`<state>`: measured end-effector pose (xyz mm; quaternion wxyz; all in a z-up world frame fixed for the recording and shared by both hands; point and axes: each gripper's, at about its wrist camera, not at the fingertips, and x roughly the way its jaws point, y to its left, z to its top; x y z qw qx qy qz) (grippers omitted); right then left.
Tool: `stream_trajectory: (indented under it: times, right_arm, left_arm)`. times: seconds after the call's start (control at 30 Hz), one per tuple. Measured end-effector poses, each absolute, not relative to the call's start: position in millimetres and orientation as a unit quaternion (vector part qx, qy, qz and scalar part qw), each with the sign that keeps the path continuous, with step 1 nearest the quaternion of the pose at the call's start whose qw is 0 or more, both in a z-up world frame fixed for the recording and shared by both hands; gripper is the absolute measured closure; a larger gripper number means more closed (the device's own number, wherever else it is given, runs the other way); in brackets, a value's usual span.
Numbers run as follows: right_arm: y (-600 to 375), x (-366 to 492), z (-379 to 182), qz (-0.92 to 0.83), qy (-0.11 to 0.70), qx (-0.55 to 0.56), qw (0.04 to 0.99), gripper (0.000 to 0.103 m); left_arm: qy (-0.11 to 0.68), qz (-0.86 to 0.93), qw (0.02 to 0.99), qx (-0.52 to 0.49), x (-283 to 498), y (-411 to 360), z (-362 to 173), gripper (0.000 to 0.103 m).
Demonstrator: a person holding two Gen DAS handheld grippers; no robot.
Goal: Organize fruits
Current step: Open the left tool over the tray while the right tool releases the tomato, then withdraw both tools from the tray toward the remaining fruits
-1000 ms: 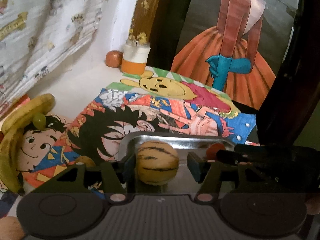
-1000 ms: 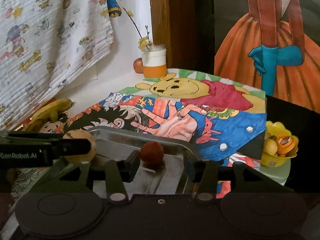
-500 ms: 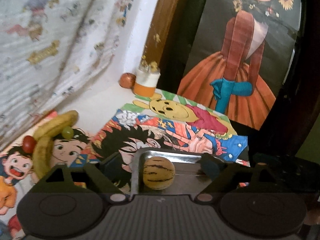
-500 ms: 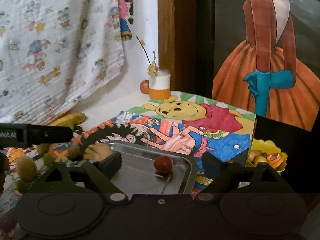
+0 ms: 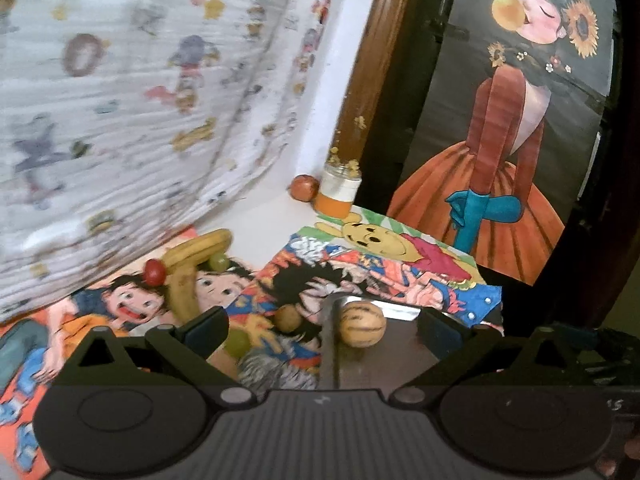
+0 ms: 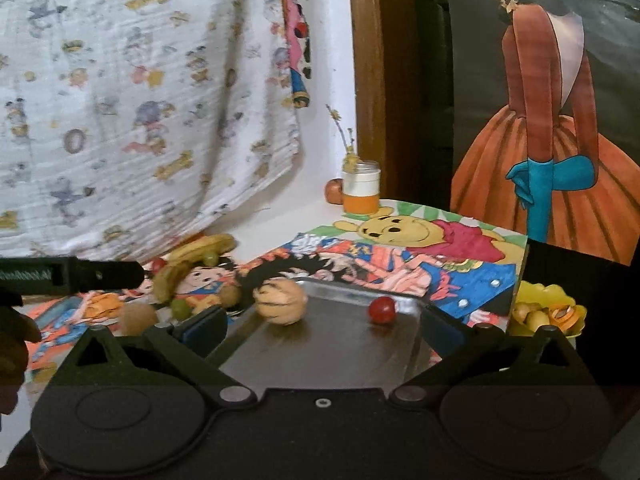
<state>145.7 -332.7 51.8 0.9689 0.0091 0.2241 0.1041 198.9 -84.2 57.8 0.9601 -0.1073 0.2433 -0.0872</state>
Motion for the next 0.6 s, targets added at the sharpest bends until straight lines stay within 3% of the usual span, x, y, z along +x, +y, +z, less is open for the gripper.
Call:
stream_trajectory:
  times: [0.6]
  right_arm:
    - [-266, 71, 22, 0.129, 0.259, -0.016, 0.957, 0.001]
  left_arm:
    - [0.278, -0.044, 0.954, -0.107, 111, -20, 23, 0.000]
